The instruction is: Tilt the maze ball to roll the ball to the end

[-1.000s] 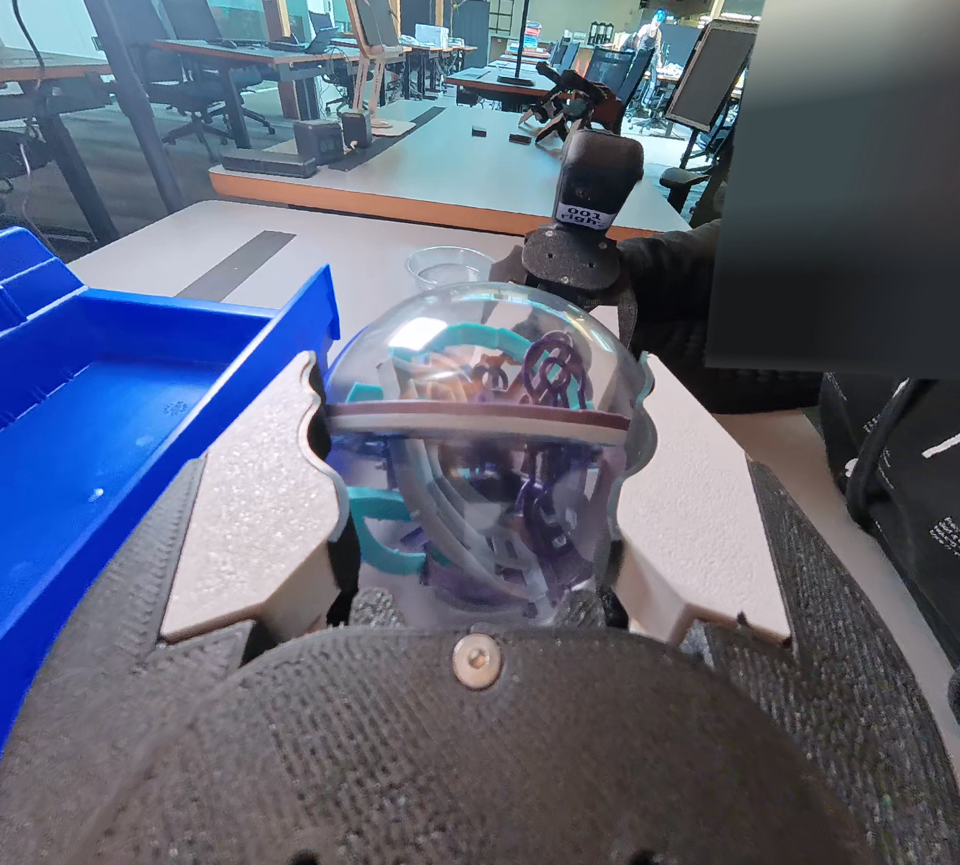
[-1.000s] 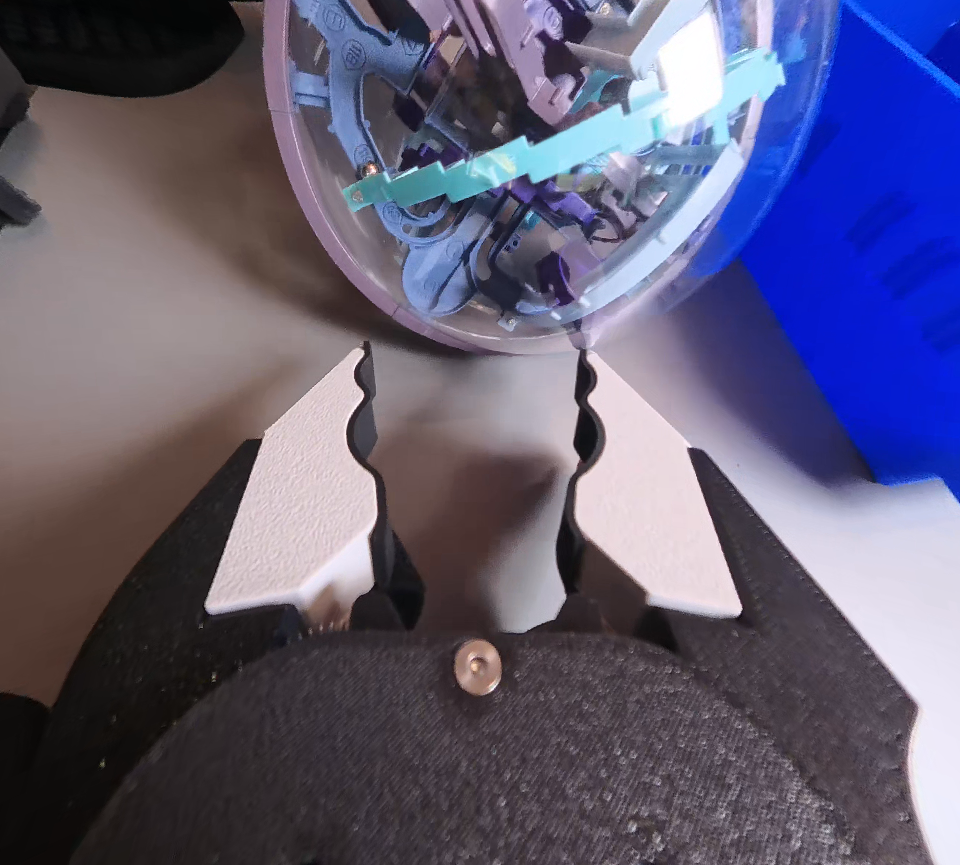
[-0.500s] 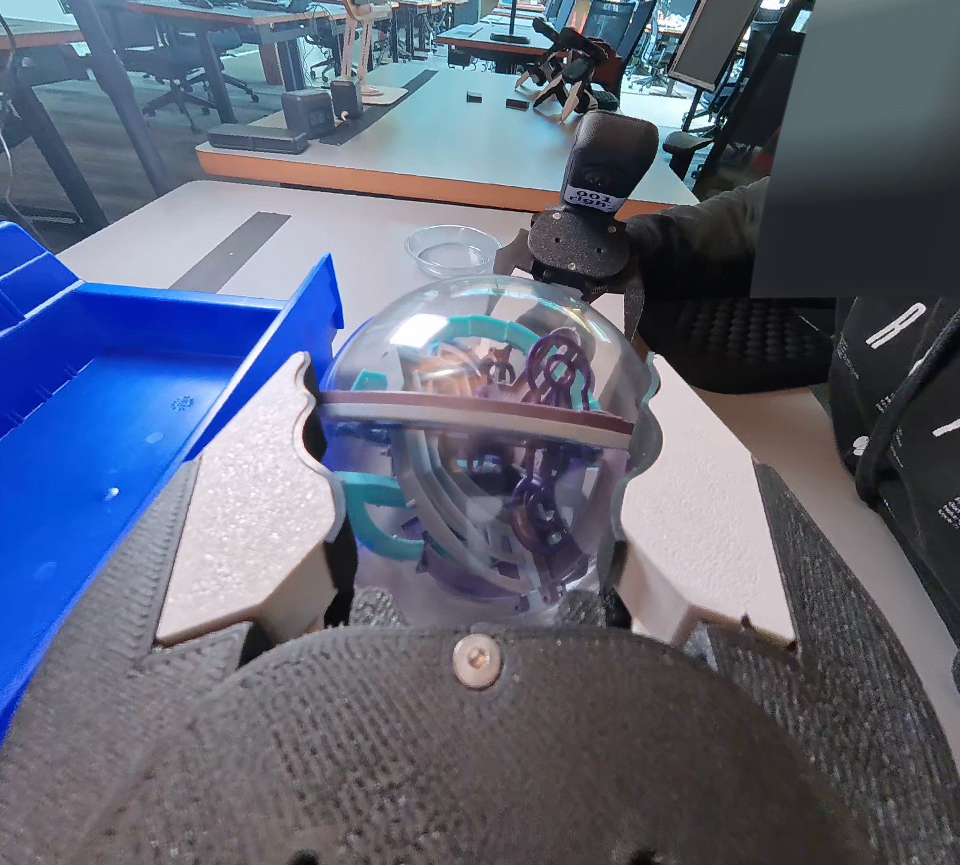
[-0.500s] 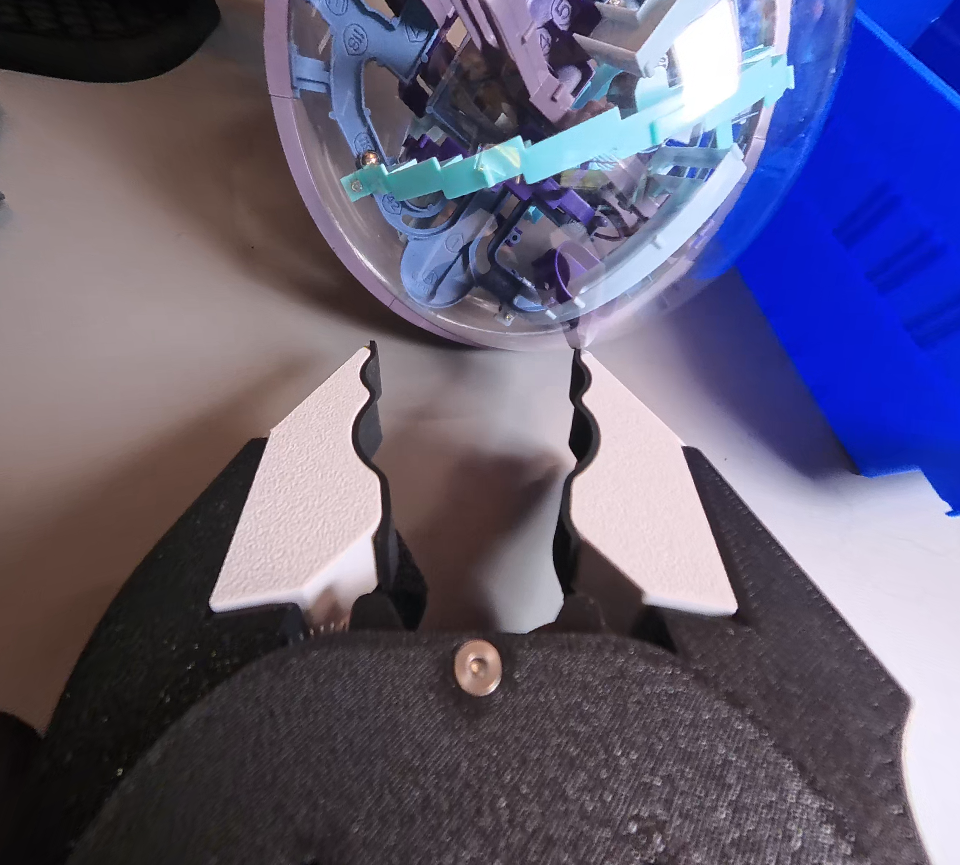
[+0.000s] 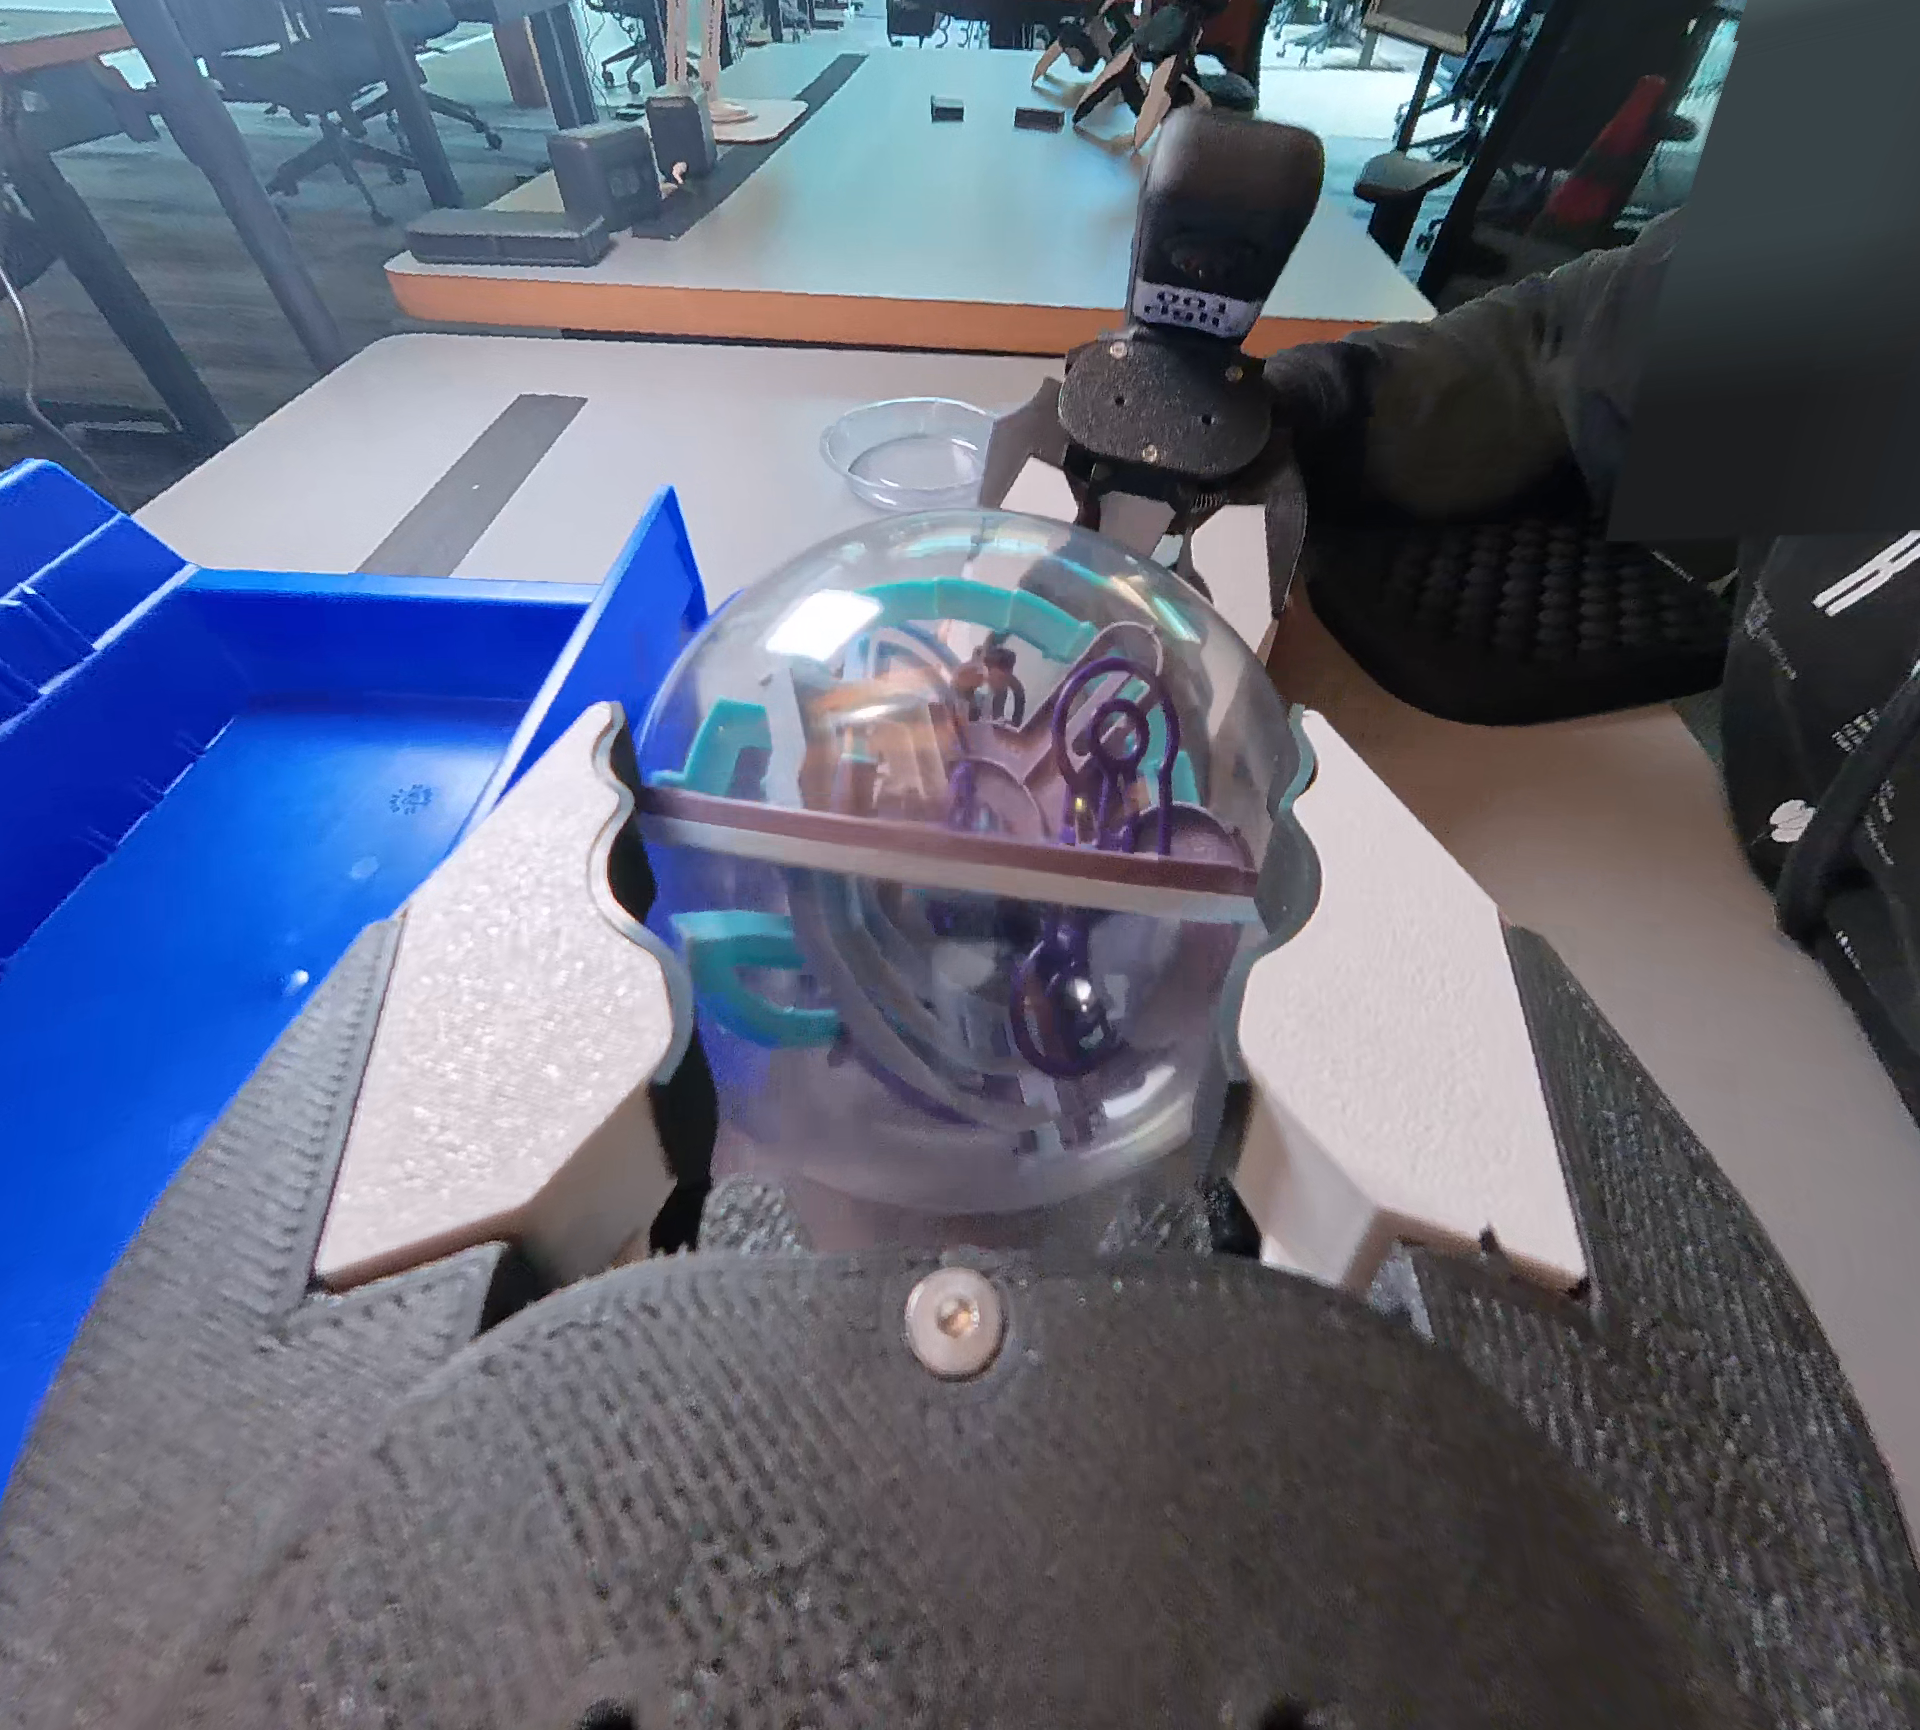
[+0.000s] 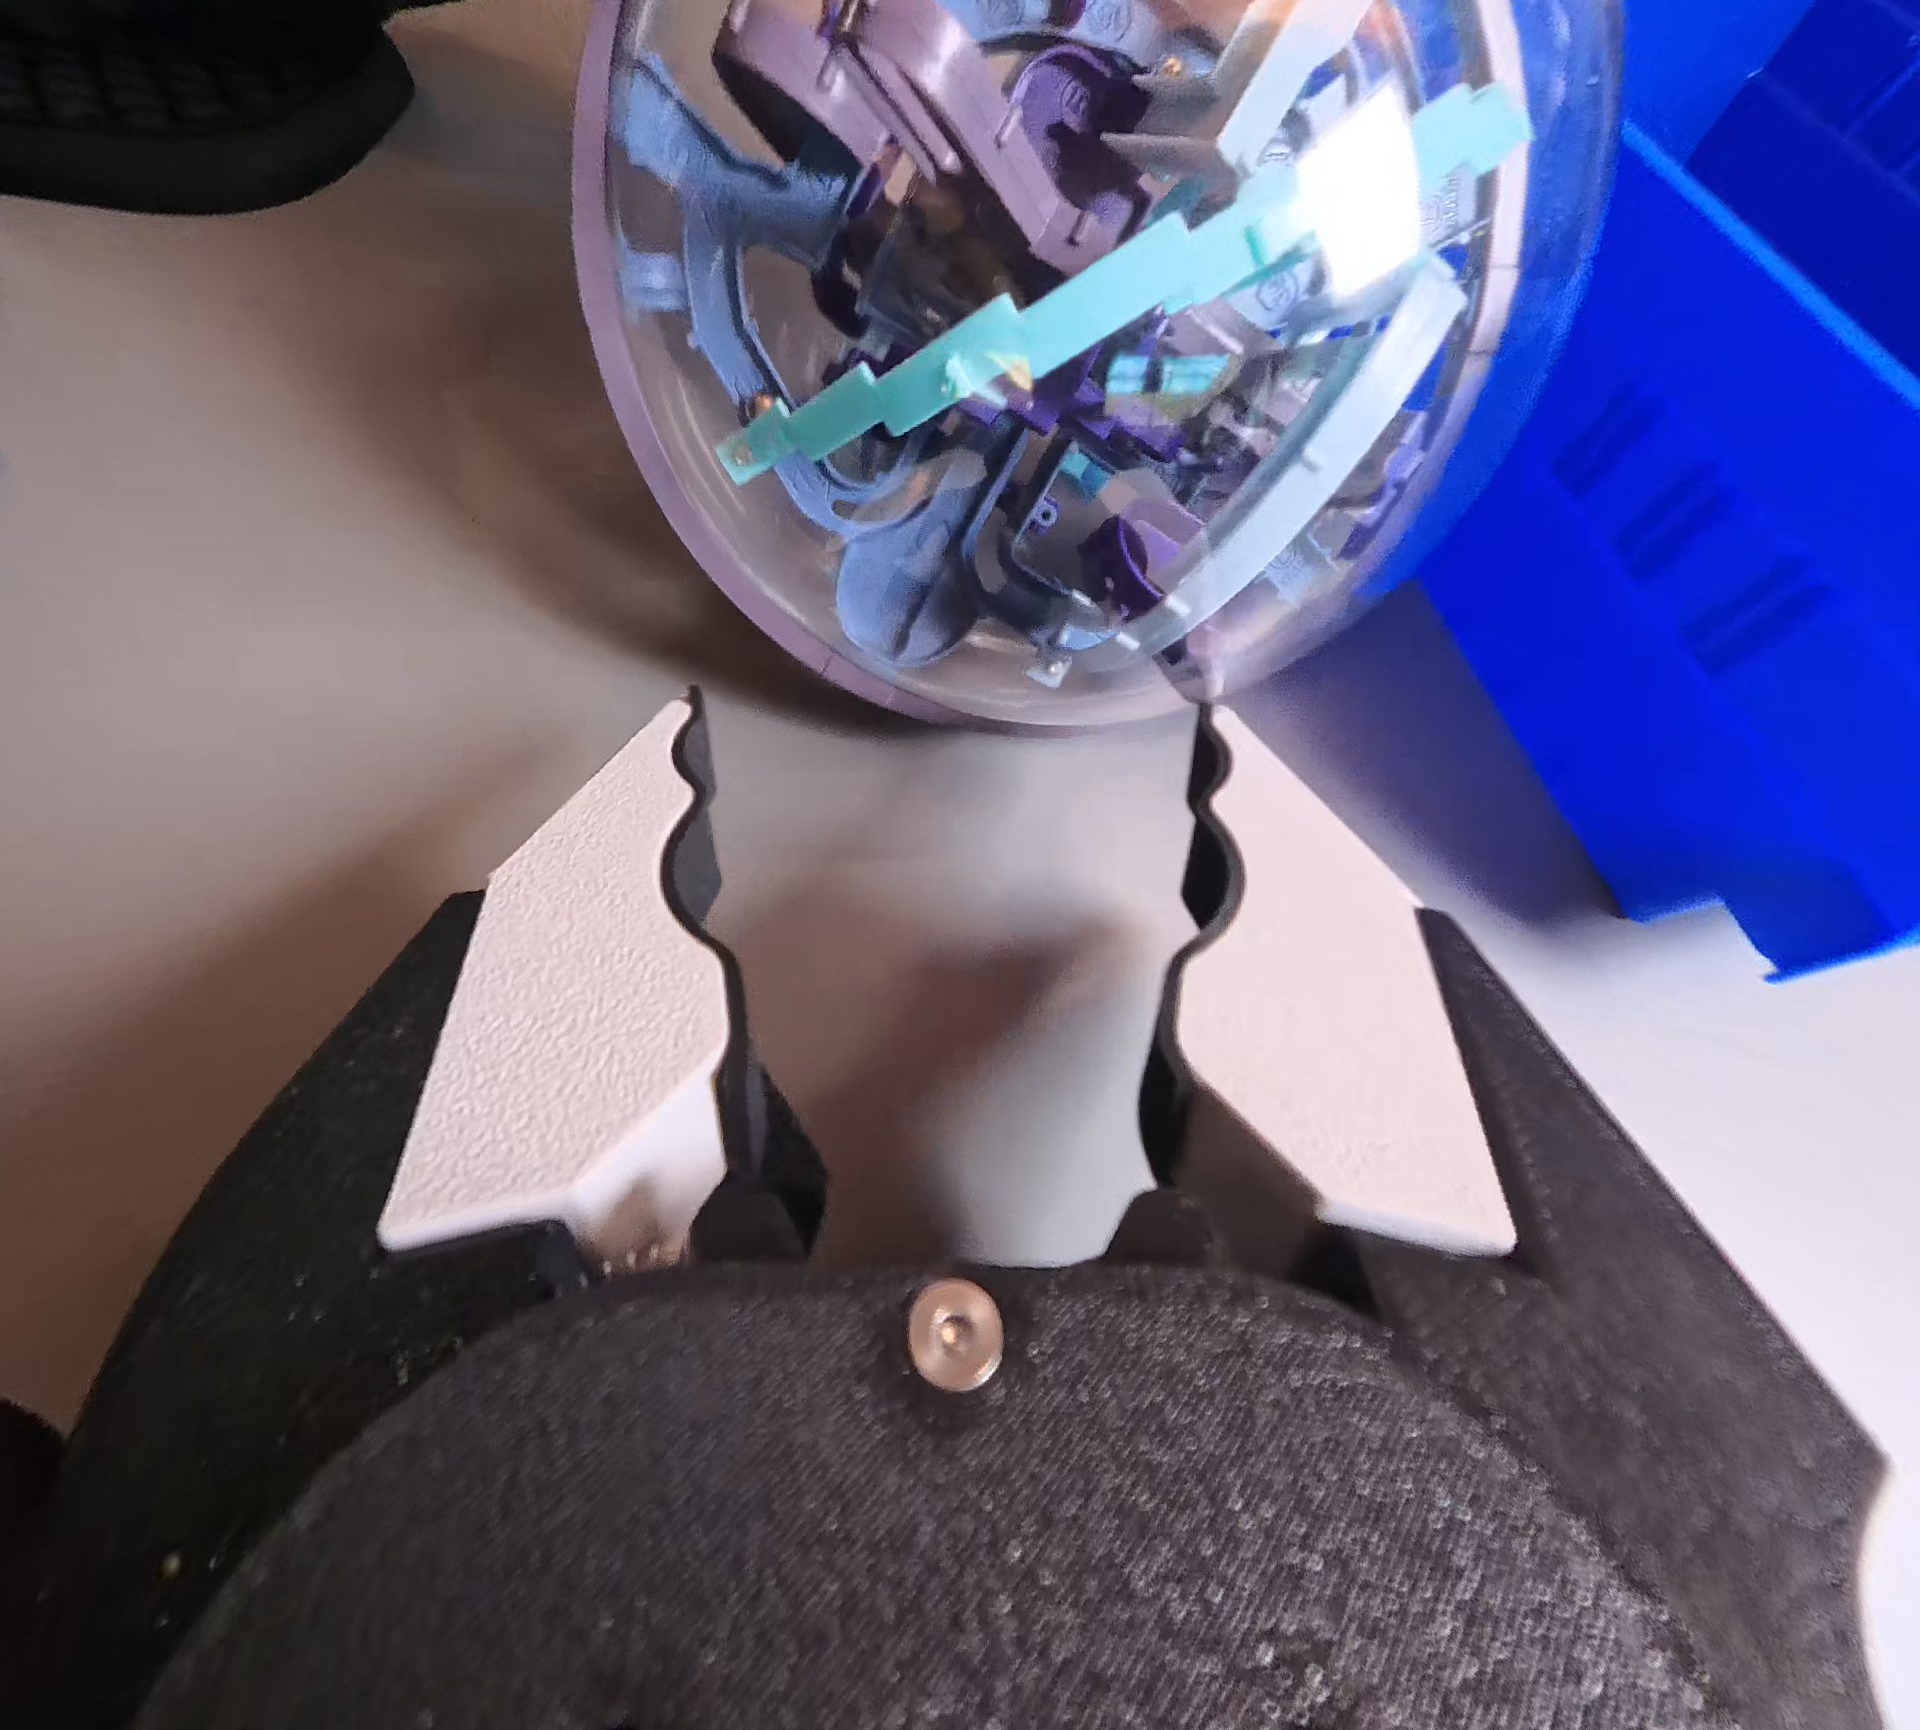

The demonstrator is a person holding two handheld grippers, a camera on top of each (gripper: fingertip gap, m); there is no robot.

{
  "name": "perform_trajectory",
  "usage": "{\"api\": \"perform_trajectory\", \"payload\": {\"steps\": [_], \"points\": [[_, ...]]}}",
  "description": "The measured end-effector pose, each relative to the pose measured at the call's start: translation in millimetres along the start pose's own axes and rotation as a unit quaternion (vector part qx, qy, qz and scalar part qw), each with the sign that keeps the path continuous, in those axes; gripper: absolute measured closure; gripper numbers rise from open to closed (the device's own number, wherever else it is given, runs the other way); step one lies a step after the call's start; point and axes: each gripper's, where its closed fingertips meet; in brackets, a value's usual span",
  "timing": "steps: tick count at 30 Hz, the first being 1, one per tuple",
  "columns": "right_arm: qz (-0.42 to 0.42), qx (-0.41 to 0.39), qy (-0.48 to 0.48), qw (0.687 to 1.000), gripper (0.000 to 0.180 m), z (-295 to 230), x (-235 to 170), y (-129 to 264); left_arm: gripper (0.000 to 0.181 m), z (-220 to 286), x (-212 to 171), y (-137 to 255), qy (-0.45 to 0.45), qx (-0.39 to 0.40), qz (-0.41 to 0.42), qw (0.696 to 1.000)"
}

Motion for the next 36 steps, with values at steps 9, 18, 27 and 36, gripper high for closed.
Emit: {"api": "perform_trajectory", "payload": {"steps": [9,18,27,36], "points": [[0.021,0.011,-0.036,0.999,0.093,11,2,6,0.066,-3,4,-7,-0.002,-0.021,0.001,1.0],[-0.011,0.035,-0.014,0.999,0.089,15,-9,22,0.067,3,9,-11,-0.008,-0.054,-0.013,0.998],[0.055,-0.004,0.043,0.998,0.072,34,26,29,0.062,3,18,-30,-0.03,-0.065,-0.041,0.997],[0.059,0.013,0.015,0.998,0.085,31,21,4,0.042,-13,-62,3,0.051,-0.006,-0.081,0.995]]}}
Point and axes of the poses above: each gripper's, where its closed fingertips meet, y back along the fingers, x out of its top, z = x × y across the jaws, and after that the axes turned 10 degrees about -z, right-handed
